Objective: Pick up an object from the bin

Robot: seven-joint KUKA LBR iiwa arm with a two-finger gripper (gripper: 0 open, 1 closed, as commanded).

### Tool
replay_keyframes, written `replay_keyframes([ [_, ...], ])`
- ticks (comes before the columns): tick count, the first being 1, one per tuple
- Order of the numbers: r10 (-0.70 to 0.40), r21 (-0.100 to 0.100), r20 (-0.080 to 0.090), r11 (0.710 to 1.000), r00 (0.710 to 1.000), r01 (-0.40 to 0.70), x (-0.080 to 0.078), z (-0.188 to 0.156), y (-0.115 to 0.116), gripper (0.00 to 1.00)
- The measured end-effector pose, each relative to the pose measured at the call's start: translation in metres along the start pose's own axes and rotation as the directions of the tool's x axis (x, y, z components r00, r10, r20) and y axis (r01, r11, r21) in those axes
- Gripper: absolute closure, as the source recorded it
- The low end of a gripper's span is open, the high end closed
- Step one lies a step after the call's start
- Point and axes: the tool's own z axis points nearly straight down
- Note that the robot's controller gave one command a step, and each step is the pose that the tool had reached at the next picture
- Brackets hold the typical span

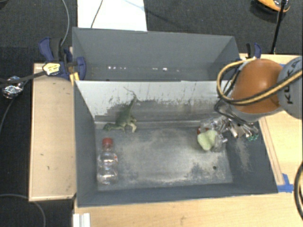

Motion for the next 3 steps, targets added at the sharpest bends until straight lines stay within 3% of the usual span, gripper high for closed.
replay_keyframes([
  [2,0.001,-0.005,-0.008,1.0,1.0,-0.001,0.002,-0.033,0.002,1.0],
  [3,0.002,-0.002,-0.002,1.0,1.0,-0.002,0.0,-0.056,0.001,1.0],
])
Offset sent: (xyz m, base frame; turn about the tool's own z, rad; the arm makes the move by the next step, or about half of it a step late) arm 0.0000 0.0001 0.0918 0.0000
